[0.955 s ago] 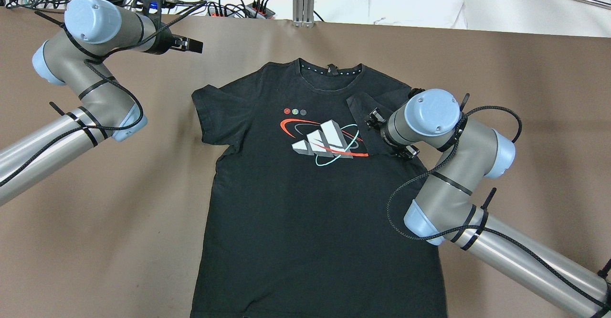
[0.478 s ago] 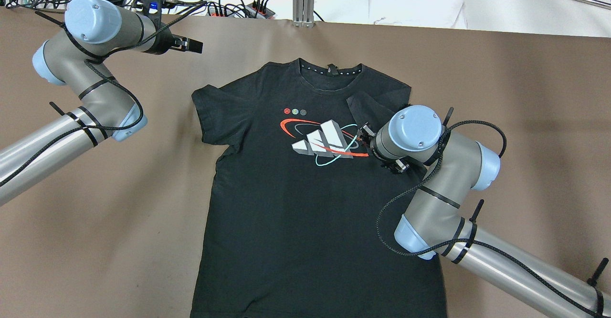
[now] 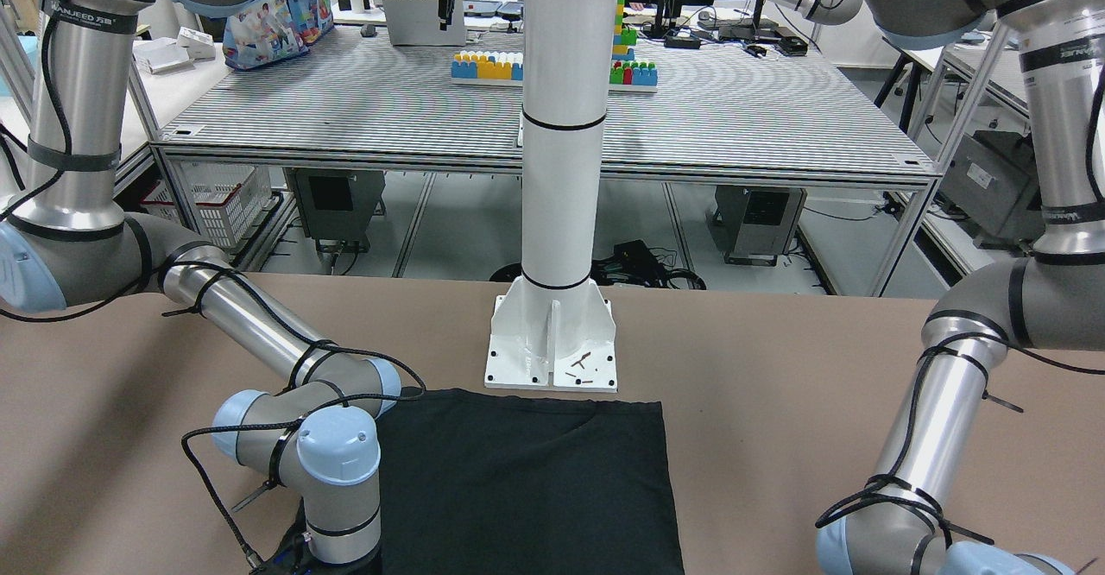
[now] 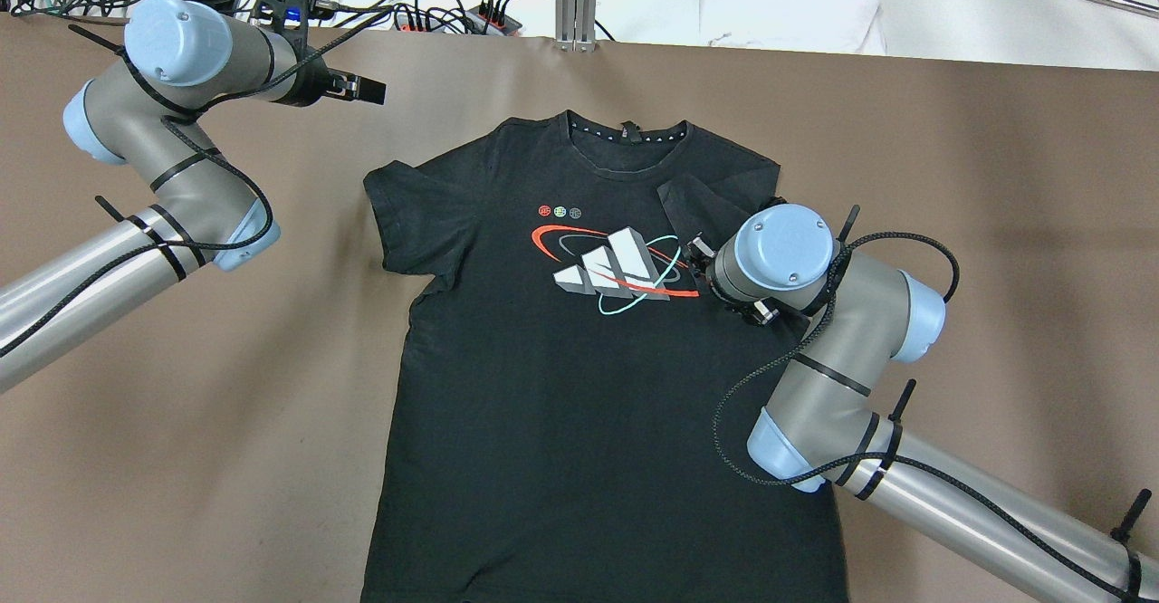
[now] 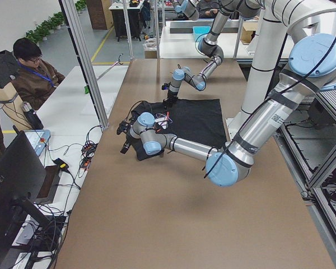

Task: Fold clothes
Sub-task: 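Fold the sleeve inward over the logo with the right gripper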

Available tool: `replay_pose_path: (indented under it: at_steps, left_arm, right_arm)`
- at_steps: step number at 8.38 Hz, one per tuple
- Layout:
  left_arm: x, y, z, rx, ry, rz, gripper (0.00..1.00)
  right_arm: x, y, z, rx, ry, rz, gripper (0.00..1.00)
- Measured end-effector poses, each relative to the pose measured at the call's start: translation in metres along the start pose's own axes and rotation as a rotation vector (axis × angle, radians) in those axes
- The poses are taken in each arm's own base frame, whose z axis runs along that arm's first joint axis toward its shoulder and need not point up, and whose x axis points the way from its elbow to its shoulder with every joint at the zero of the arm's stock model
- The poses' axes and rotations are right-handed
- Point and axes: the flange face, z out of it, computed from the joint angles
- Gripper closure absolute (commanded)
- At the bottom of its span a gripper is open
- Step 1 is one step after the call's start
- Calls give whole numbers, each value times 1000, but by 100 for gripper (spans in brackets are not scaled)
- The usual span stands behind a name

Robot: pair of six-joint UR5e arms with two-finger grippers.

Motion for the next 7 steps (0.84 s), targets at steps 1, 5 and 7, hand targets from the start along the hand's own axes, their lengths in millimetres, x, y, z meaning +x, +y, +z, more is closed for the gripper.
replay_pose_path:
  at_steps: [1, 5, 7]
  left_arm:
    - [2, 2, 1, -3, 2, 2, 0]
    - [3, 6, 3, -9, 2, 3, 0]
    - [2, 7, 4, -9, 2, 3, 0]
  right_arm:
    - [-1, 0, 0, 3, -1, -1, 37]
    - [-8, 1, 4, 6, 3, -2, 38]
    - [-20, 5, 8, 7, 5, -2, 47]
